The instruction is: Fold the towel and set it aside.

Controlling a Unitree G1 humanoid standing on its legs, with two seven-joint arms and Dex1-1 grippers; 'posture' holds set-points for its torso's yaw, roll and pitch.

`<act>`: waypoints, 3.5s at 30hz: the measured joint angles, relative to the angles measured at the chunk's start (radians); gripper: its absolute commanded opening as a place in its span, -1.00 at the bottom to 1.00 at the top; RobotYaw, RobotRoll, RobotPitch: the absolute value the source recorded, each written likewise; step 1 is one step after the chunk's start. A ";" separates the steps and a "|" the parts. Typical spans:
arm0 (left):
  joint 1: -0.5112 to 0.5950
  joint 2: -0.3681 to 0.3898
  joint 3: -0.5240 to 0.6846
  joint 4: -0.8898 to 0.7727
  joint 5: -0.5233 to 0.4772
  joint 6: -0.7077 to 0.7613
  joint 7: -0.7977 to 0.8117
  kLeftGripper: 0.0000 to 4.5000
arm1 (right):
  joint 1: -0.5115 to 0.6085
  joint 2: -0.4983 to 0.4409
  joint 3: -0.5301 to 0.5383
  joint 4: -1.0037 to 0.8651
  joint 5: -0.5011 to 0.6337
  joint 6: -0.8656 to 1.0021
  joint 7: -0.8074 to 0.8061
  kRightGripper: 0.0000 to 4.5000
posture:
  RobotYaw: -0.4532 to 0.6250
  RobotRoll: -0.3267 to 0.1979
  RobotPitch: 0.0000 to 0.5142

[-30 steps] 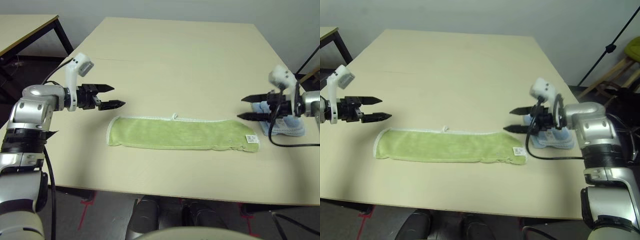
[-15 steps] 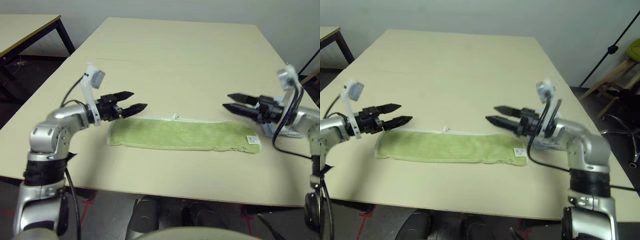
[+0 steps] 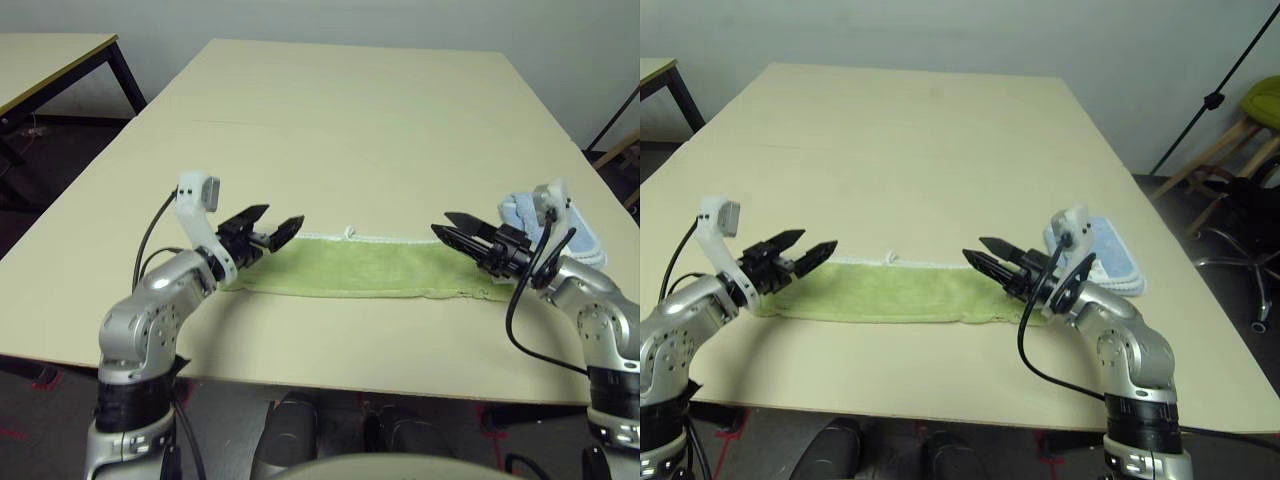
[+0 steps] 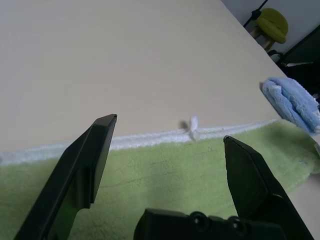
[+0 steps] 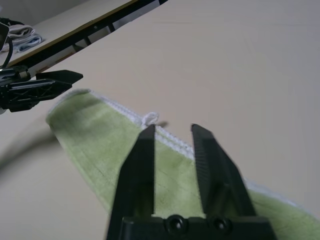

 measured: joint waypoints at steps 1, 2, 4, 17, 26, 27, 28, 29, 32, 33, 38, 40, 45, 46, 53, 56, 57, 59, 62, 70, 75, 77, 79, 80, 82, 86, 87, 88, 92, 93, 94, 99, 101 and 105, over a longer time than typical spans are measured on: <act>0.004 -0.002 -0.005 0.000 0.002 -0.010 0.003 1.00 | 0.007 0.002 0.009 -0.001 -0.002 -0.010 -0.005 -0.99 | 0.11 0.25 -0.58; 0.006 -0.002 -0.008 0.002 0.005 -0.016 0.004 1.00 | 0.013 0.004 0.015 -0.001 -0.004 -0.015 -0.007 -0.99 | 0.11 0.25 -0.58; 0.010 -0.001 -0.013 0.017 0.018 -0.044 0.007 1.00 | 0.026 0.009 0.026 0.000 -0.018 -0.029 -0.015 -0.99 | 0.11 0.25 -0.59; 0.047 -0.026 -0.011 0.128 0.049 -0.219 -0.008 0.92 | 0.057 -0.005 0.057 0.064 -0.074 -0.110 -0.016 -1.00 | 0.11 0.25 -0.63; 0.045 -0.031 -0.012 0.116 0.042 -0.258 -0.006 0.98 | 0.042 -0.005 0.057 0.081 -0.070 -0.114 -0.013 -1.00 | 0.12 0.25 -0.64; 0.044 -0.031 -0.012 0.116 0.042 -0.259 -0.006 0.98 | 0.041 -0.005 0.057 0.081 -0.070 -0.114 -0.013 -1.00 | 0.12 0.25 -0.64; 0.043 -0.032 -0.012 0.116 0.042 -0.260 -0.005 0.80 | 0.039 -0.005 0.057 0.082 -0.070 -0.114 -0.013 -1.00 | 0.12 0.25 -0.64; 0.043 -0.032 -0.013 0.116 0.042 -0.260 -0.005 0.66 | 0.037 -0.005 0.058 0.083 -0.070 -0.114 -0.013 -1.00 | 0.12 0.25 -0.63; 0.044 -0.032 -0.017 0.116 0.040 -0.260 -0.006 0.40 | 0.033 -0.005 0.058 0.083 -0.068 -0.114 -0.012 -1.00 | 0.12 0.25 -0.63; 0.044 -0.032 -0.019 0.116 0.040 -0.260 -0.007 0.40 | 0.033 -0.005 0.058 0.083 -0.068 -0.114 -0.012 -1.00 | 0.12 0.25 -0.63; 0.046 -0.031 -0.030 0.116 0.044 -0.263 -0.008 0.40 | 0.033 -0.005 0.058 0.083 -0.062 -0.114 -0.013 -1.00 | 0.12 0.25 -0.63; 0.056 -0.014 -0.051 0.116 0.062 -0.273 -0.015 0.40 | 0.033 -0.004 0.058 0.083 -0.062 -0.115 -0.013 -1.00 | 0.12 0.25 -0.64; 0.069 -0.008 -0.061 0.116 0.071 -0.288 -0.024 0.40 | 0.033 -0.004 0.059 0.083 -0.062 -0.115 -0.014 -1.00 | 0.12 0.25 -0.66; 0.069 -0.009 -0.061 0.116 0.071 -0.291 -0.024 0.40 | 0.033 -0.003 0.059 0.083 -0.062 -0.115 -0.014 -1.00 | 0.12 0.25 -0.66; 0.062 -0.019 -0.059 0.117 0.097 -0.339 -0.004 0.97 | 0.029 -0.002 0.059 0.083 -0.061 -0.115 -0.014 -1.00 | 0.13 0.25 -0.66; 0.052 -0.025 -0.058 0.117 0.096 -0.344 0.002 0.99 | 0.027 -0.002 0.060 0.083 -0.060 -0.115 -0.014 -1.00 | 0.13 0.25 -0.67; 0.051 -0.025 -0.058 0.117 0.096 -0.345 0.002 0.99 | 0.027 -0.002 0.060 0.084 -0.060 -0.115 -0.014 -1.00 | 0.13 0.25 -0.67; 0.051 -0.025 -0.058 0.118 0.096 -0.345 0.002 0.99 | 0.024 -0.001 0.061 0.084 -0.060 -0.115 -0.013 -1.00 | 0.14 0.25 -0.68; 0.051 -0.025 -0.058 0.121 0.096 -0.345 0.002 0.99 | 0.013 -0.001 0.062 0.089 -0.060 -0.115 -0.013 -1.00 | 0.14 0.25 -0.70; 0.035 -0.022 -0.054 0.132 0.109 -0.374 0.001 0.91 | 0.000 -0.001 0.065 0.104 -0.060 -0.116 -0.007 -1.00 | 0.14 0.25 -0.75; 0.032 -0.020 -0.054 0.146 0.109 -0.380 -0.007 0.25 | -0.006 -0.001 0.065 0.104 -0.060 -0.116 -0.002 -1.00 | 0.13 0.25 -0.75; 0.033 -0.021 -0.054 0.146 0.108 -0.382 -0.009 -0.06 | -0.006 -0.001 0.065 0.104 -0.060 -0.116 -0.002 -1.00 | 0.13 0.25 -0.75; 0.038 -0.022 -0.056 0.146 0.109 -0.383 -0.013 -0.39 | -0.006 -0.001 0.065 0.104 -0.060 -0.116 -0.002 -1.00 | 0.13 0.25 -0.74; 0.042 -0.022 -0.059 0.146 0.109 -0.383 -0.017 -0.55 | -0.006 0.000 0.065 0.104 -0.060 -0.116 -0.002 -1.00 | 0.13 0.25 -0.74; 0.064 -0.021 -0.068 0.148 0.114 -0.388 -0.027 -0.87 | -0.003 0.003 0.066 0.104 -0.060 -0.116 -0.002 -1.00 | 0.12 0.25 -0.74; 0.116 -0.017 -0.092 0.191 0.150 -0.418 -0.037 -0.99 | 0.014 0.013 0.071 0.104 -0.070 -0.127 -0.010 -1.00 | 0.13 0.25 -0.73; 0.128 -0.015 -0.093 0.205 0.159 -0.426 -0.038 -0.99 | 0.018 0.016 0.074 0.108 -0.073 -0.132 -0.016 -1.00 | 0.13 0.25 -0.73; 0.135 -0.013 -0.093 0.217 0.167 -0.435 -0.038 -0.99 | 0.018 0.019 0.075 0.115 -0.076 -0.134 -0.021 -1.00 | 0.13 0.25 -0.73; 0.168 -0.008 -0.091 0.251 0.188 -0.469 -0.038 -0.99 | 0.039 0.016 0.086 0.145 -0.112 -0.140 -0.053 -1.00 | 0.14 0.25 -0.71; 0.174 -0.006 -0.090 0.261 0.193 -0.473 -0.038 -0.99 | 0.044 0.010 0.092 0.162 -0.131 -0.142 -0.063 -1.00 | 0.14 0.25 -0.71; 0.184 -0.001 -0.087 0.275 0.197 -0.480 -0.039 -0.99 | 0.052 -0.001 0.101 0.186 -0.160 -0.147 -0.077 -1.00 | 0.14 0.25 -0.72; 0.198 0.041 -0.081 0.332 0.219 -0.527 -0.063 -0.99 | 0.055 -0.047 0.116 0.283 -0.259 -0.191 -0.110 -1.00 | 0.14 0.25 -0.72; 0.195 0.055 -0.078 0.361 0.221 -0.548 -0.073 -0.99 | 0.043 -0.055 0.122 0.311 -0.280 -0.218 -0.119 -1.00 | 0.14 0.25 -0.71; 0.177 0.100 -0.036 0.429 0.222 -0.574 -0.082 -0.99 | 0.033 -0.065 0.120 0.350 -0.299 -0.257 -0.131 -1.00 | 0.13 0.25 -0.69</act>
